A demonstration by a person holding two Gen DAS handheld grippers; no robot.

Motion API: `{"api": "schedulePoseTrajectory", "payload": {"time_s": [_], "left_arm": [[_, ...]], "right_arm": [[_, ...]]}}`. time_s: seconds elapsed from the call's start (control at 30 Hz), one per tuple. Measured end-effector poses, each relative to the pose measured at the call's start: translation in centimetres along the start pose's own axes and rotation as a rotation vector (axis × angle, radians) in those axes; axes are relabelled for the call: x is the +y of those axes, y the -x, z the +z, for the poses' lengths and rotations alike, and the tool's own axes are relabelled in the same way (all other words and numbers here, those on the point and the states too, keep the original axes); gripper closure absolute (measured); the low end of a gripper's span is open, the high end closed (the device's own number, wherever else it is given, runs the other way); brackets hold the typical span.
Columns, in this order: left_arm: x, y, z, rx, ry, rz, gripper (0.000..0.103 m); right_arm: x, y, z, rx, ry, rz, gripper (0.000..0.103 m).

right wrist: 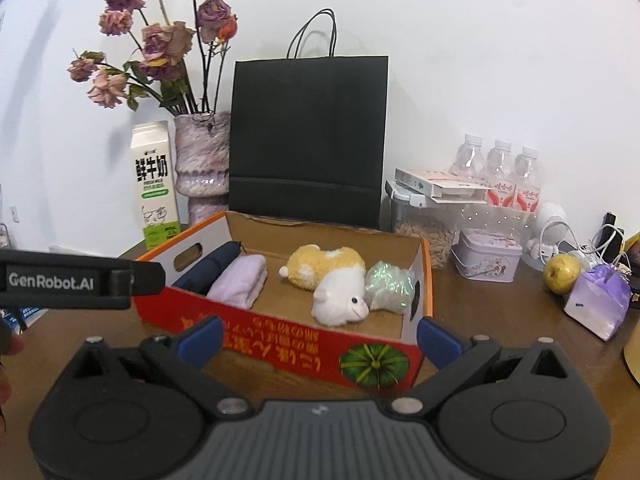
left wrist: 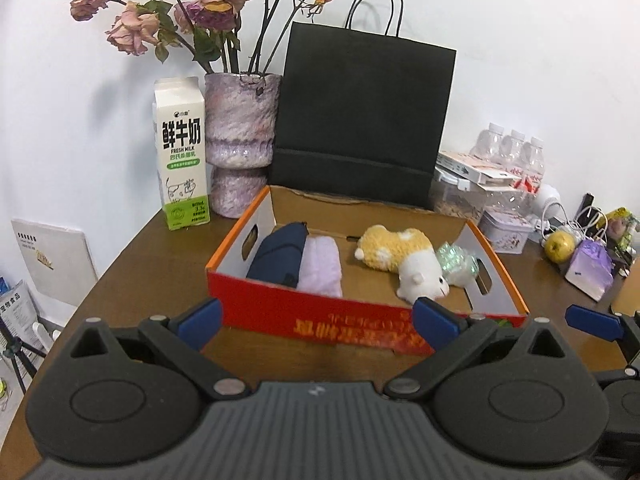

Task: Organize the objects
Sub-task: 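Move both grippers back toward the lavender pouch and white bottle cap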

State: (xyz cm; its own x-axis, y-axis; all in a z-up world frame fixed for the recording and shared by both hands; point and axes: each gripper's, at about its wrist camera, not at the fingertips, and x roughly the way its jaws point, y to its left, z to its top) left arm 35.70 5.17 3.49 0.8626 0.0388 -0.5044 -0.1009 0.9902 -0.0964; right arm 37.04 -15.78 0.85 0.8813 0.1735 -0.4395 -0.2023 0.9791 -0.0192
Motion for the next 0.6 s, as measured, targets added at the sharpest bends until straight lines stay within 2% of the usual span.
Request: {"api": "schedulePoseTrajectory", "payload": {"time_s": [0.3, 0.6], "left_arm": [[0.0, 2.7, -1.7, 0.021, 0.001, 0.005, 0.0], [0.0, 4.1, -4.2, 0.092, -0.013, 0.014, 0.0]], "right_arm": [[-0.1, 3.1, -1.6, 0.012, 0.029, 0.0, 0.0], [-0.7, 5.5, -4.4, 0.046, 0.05, 0.007, 0.0]]}}
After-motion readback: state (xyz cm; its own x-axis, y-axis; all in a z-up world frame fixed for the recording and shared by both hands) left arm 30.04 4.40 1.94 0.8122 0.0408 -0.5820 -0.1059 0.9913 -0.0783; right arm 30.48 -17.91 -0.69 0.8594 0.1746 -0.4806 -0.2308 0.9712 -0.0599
